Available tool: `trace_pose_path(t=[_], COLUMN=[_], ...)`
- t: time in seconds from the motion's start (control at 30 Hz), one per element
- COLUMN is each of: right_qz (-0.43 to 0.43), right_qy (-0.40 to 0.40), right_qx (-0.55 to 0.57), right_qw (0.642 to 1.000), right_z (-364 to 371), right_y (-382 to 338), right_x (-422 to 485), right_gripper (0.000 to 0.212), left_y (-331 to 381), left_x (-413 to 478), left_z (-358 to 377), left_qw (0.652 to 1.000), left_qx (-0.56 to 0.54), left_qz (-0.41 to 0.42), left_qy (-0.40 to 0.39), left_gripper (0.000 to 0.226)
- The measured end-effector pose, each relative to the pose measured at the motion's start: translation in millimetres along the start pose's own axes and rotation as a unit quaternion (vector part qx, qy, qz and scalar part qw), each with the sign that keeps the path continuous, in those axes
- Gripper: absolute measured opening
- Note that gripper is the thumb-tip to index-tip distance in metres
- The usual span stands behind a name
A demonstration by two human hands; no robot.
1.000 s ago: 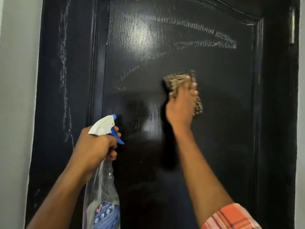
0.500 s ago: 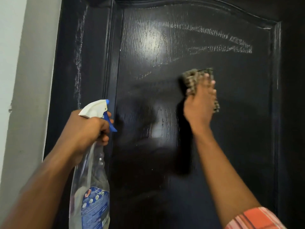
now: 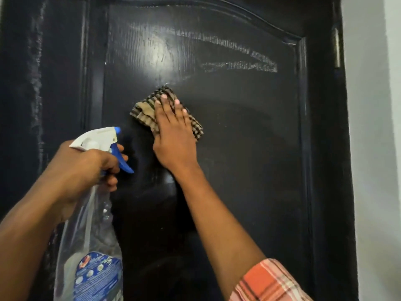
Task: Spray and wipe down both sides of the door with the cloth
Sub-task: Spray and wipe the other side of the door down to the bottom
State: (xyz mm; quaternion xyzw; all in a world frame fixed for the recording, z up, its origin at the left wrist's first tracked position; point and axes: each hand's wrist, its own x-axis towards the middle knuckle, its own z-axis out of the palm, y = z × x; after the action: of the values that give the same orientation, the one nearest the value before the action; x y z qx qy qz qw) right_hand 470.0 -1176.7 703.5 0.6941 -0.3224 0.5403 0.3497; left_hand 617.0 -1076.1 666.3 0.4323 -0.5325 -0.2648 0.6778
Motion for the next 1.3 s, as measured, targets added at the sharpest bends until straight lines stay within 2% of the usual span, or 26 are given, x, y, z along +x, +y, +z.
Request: trace_pose_path(t=[0.07,0.13,0.27,0.4,0.5,0.6,0.67,0.73,0.83,0.93,1.0,1.07,1.13,1.23,1.3], right_qz=[-0.008,0.022,0.129,0.268,0.359,0.396,0.357,0.274,0.069,-0.111,-0.164,-0.122,0.002,0.169,0.237], right_qy=[-0.017,-0.001,0.042,0.082,0.123,0.150,0.146,0.122,0.047,-0.057,-0.081,-0.037,0.035,0.082,0.092], right_qx=[0.000,0.017,0.016,0.019,0.039,0.035,0.026,0.031,0.028,-0.019,-0.009,0.020,0.027,0.009,0.016], right_qw=[1.000,1.000,0.991,0.960,0.924,0.905,0.922,0.953,0.996,0.992,0.983,0.992,0.999,0.982,0.967], right_z=[-4.7,-14.2,-44.9,-78.1,-91.4,-87.4,-75.0,-55.9,-23.8,-4.0,-7.0,-15.1,-25.0,-44.8,-56.0], right_y=[20.0,49.0,131.0,209.7,229.2,210.9,175.8,123.7,41.0,12.4,25.9,50.8,85.4,134.0,154.4], right_x=[-5.1,-14.0,-32.0,-43.4,-42.0,-26.6,-9.7,7.6,16.9,10.6,10.5,10.8,14.3,10.5,5.6], right_gripper=[0.061,0.063,0.060,0.059,0.060,0.058,0.057,0.061,0.069,0.068,0.066,0.064,0.060,0.058,0.059], left_y=[-2.1,-0.9,5.8,17.4,23.9,27.8,27.9,26.2,22.5,22.2,24.0,27.3,30.0,35.0,36.5], left_x=[3.2,2.7,-3.4,-20.2,-31.5,-34.4,-33.2,-30.5,-19.9,-16.7,-20.9,-27.0,-30.0,-29.2,-28.0], left_z=[6.9,18.3,43.5,66.1,76.2,79.6,78.3,73.4,60.4,47.0,37.2,29.5,19.6,4.2,-8.8], left_qw=[1.000,1.000,0.999,0.999,0.998,0.998,0.998,0.998,0.999,1.000,1.000,0.999,0.999,0.999,0.999], left_qx=[-0.006,-0.007,-0.017,-0.012,-0.013,-0.016,-0.018,-0.020,-0.023,-0.024,-0.012,-0.004,-0.004,0.002,0.006], left_qz=[-0.009,-0.008,-0.002,0.025,0.050,0.045,0.044,0.045,0.026,0.006,0.022,0.040,0.042,0.037,0.039], left_qy=[-0.009,-0.020,-0.036,-0.043,-0.041,-0.038,-0.036,-0.033,-0.023,-0.007,0.006,0.008,0.007,0.001,-0.007], left_gripper=[0.044,0.043,0.040,0.032,0.029,0.030,0.030,0.031,0.032,0.031,0.030,0.030,0.030,0.030,0.030])
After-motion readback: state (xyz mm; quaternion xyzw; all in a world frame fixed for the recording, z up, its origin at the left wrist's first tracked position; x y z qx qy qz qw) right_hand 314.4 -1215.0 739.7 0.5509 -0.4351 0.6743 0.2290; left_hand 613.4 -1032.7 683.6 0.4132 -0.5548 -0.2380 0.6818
